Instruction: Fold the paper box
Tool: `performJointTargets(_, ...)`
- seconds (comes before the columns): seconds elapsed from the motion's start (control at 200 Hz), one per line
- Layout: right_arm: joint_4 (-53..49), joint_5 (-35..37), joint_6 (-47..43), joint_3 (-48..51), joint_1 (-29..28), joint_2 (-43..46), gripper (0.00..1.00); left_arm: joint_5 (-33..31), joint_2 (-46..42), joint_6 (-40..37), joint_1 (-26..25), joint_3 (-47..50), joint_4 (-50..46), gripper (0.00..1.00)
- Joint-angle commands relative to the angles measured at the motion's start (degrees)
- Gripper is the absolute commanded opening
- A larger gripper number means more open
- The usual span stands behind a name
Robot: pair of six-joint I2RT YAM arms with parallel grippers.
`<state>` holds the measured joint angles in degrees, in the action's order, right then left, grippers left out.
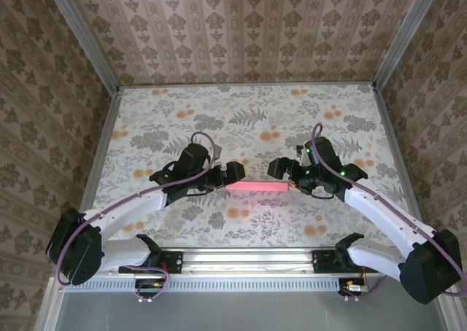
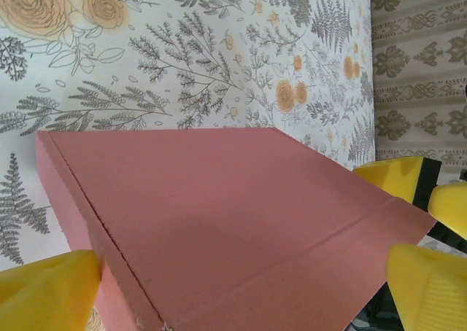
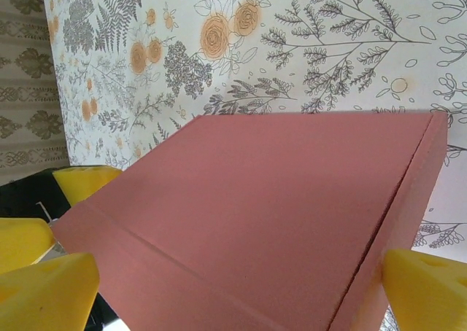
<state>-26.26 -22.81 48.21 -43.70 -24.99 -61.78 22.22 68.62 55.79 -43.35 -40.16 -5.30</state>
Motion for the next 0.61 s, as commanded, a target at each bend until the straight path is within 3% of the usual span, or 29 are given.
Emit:
performJointTargets(0.0, -0.1, -3.89, 1.08, -1.57, -0.06, -1.33, 1.0, 2.34, -1.04, 2.37, -0.04, -1.1, 0.07, 1.0)
performJointTargets(0.6, 2.43, -4.39, 1.43, -2.66, 1.07, -5.45, 1.0, 3.28, 3.34, 2.79, 2.08, -4.93, -1.0, 1.0)
